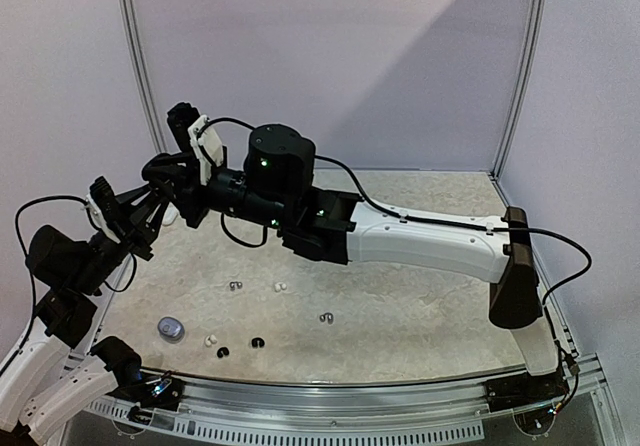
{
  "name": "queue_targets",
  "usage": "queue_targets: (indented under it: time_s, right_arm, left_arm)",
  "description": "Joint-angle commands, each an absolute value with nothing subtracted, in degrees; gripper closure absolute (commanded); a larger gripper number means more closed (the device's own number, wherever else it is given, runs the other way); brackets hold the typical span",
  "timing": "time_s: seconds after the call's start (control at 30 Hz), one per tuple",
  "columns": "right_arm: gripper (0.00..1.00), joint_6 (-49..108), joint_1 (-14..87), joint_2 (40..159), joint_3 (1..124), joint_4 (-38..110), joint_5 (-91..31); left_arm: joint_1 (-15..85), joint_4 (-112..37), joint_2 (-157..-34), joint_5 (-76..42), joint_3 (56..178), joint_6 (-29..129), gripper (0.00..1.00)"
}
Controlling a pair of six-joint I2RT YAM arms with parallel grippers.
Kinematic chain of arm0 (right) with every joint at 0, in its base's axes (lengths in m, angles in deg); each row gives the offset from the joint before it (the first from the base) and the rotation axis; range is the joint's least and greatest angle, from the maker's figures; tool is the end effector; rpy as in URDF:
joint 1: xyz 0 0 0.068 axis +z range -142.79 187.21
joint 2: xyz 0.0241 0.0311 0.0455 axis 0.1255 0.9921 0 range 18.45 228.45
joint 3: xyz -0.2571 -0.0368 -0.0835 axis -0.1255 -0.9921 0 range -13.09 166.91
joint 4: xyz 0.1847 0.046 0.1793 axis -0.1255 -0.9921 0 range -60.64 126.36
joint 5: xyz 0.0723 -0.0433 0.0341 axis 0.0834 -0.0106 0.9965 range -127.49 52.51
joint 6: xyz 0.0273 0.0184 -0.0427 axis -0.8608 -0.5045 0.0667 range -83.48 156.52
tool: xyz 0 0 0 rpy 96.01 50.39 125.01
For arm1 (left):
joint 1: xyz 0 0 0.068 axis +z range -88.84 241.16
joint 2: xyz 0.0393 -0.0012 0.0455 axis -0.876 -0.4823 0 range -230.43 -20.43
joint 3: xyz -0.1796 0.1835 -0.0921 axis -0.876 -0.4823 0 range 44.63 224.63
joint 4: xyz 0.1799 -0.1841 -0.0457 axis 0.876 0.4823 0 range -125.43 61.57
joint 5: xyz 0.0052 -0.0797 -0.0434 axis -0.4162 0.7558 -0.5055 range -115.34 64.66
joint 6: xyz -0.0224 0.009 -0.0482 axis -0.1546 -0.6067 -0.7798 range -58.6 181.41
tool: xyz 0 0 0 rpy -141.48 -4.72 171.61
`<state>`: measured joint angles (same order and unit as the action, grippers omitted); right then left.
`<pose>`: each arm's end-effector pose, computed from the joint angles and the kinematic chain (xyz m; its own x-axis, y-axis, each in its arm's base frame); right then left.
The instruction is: Insert the wireless bluetooth earbuds into the charging case
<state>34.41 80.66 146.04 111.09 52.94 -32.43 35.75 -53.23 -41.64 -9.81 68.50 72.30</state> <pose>0.1496 0.5146 0.3929 0.0288 0.2256 -0.9738 -0.9810 0.1934 0.0157 0.1018 -0.0591 0.3181 0.4310 -0.0032 -0.9024 0.5689 0.7771 0.2690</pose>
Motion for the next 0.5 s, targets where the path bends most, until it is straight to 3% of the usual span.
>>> queue_targets:
  time_s: [0.0, 0.47]
  right_arm:
    - [1.0, 35.8, 80.9, 145.8, 110.5, 52.8, -35.8]
    - [1.0, 35.9, 80.9, 147.6, 110.0, 52.4, -36.8]
  left_arm:
    - [34.8, -53.8, -40.8, -10.1, 68.3, 71.7, 1.0]
    - [34.8, -54.0, -40.5, -10.2, 68.9, 69.5, 1.0]
